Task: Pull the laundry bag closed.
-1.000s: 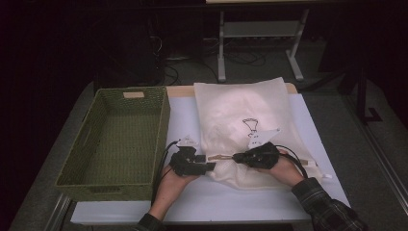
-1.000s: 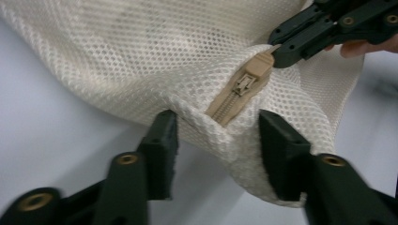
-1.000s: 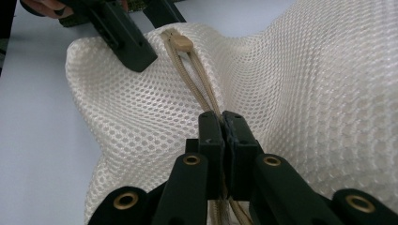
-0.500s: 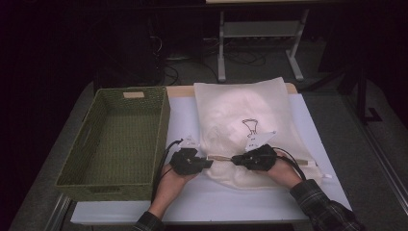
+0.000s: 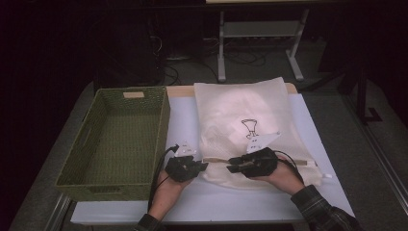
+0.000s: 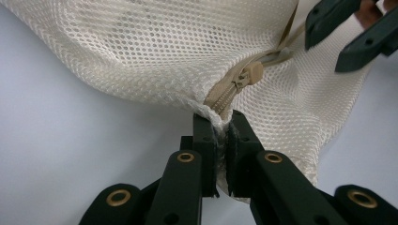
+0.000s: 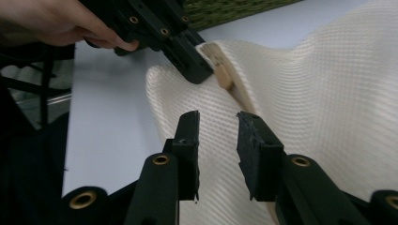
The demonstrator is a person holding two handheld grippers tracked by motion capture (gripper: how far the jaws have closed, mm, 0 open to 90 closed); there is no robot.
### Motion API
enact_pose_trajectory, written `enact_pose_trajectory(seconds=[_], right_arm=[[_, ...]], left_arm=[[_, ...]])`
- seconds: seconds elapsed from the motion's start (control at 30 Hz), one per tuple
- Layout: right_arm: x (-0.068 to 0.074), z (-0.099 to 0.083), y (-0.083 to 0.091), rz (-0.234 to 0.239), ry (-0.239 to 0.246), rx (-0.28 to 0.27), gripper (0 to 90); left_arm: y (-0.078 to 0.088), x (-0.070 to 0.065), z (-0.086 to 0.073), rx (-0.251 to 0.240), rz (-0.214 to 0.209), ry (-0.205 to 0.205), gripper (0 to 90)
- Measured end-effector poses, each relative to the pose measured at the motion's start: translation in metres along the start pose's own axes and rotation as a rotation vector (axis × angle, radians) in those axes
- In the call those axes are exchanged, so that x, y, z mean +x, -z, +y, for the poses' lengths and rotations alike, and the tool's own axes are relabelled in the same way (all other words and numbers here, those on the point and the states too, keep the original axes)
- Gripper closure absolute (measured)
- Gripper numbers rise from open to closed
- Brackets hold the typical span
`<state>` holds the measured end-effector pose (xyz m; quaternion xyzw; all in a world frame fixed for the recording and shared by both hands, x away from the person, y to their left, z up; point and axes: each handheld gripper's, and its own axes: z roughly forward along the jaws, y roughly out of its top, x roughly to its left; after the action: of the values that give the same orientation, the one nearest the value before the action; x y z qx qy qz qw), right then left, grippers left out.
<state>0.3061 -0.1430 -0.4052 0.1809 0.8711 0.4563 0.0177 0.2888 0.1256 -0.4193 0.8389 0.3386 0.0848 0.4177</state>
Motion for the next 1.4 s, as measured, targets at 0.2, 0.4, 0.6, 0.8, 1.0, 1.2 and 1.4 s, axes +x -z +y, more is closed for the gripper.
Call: enact_pose_trajectory(seconds=[0.2,0.4,0.6,0.8,1.0,1.2,1.4], right_arm=[[0.001,0.007,-0.016,0.026,-0.004,0.013,69.7],[-0.008,0.013,-0.029,0.031,-0.019,0.027,70.3],[-0.010,0.018,-0.036,0.063,-0.023,0.024,74.2],[-0.008,0.018,-0.041,0.081,-0.011,0.034,79.4],[-0.007,0.019,-0.044,0.073,0.008,0.038,85.9],[-0.004,0.019,-0.045,0.043,0.015,0.039,86.9],[-0.004,0.018,-0.045,0.026,0.015,0.043,87.1]], left_arm=[[0.002,-0.006,-0.001,-0.015,0.025,-0.033,83.9],[0.002,-0.008,-0.002,-0.011,0.037,-0.042,83.9],[0.002,-0.009,-0.003,-0.010,0.042,-0.041,84.0],[0.002,-0.010,-0.003,-0.011,0.048,-0.044,83.9],[0.001,-0.011,-0.003,-0.007,0.052,-0.048,83.9],[0.002,-0.011,-0.003,-0.006,0.063,-0.023,84.2],[0.002,-0.012,-0.002,-0.007,0.069,-0.007,84.5]])
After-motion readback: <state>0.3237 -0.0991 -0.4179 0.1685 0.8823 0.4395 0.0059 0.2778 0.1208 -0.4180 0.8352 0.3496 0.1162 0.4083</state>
